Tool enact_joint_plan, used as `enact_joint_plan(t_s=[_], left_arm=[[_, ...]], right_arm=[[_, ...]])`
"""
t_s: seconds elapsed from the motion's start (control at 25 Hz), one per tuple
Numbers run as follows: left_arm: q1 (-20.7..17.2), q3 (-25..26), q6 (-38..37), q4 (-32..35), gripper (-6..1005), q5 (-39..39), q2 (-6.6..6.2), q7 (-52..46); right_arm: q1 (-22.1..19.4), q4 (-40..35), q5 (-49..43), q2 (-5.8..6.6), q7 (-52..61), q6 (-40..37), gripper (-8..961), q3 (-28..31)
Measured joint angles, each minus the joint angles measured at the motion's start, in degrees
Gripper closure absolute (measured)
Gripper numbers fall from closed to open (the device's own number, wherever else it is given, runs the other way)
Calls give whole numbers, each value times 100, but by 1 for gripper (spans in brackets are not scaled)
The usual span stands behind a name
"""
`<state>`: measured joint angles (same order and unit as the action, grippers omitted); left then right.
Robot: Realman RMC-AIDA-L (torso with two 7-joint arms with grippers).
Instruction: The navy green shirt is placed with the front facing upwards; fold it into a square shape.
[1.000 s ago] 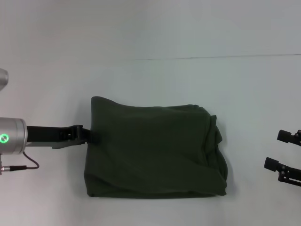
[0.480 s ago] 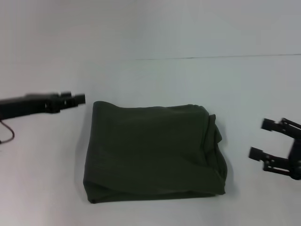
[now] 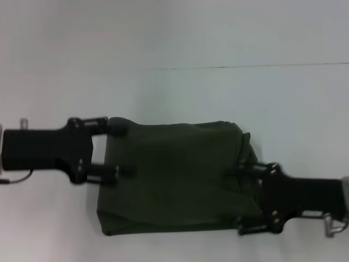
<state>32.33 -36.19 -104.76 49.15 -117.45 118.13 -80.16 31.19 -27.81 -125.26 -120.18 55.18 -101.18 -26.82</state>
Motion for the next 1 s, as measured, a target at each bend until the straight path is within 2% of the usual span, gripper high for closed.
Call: enact_joint_plan(t_s=[0.2, 0.44, 0.64, 1.0], left_arm=[[-310, 256, -460, -57, 112, -189, 40, 342], [-748, 616, -504, -156, 119, -539, 203, 900], [-881, 716, -500, -241, 120, -616, 260, 982], [-890, 684, -469, -337, 122, -736, 297, 1033]], right_arm=[[218, 562, 8, -13, -347, 302, 37, -537], [330, 957, 17, -14, -588, 618, 38, -622], [412, 1173, 20, -14, -824, 733, 37, -640], [493, 1304, 21, -14, -894, 835, 38, -621]])
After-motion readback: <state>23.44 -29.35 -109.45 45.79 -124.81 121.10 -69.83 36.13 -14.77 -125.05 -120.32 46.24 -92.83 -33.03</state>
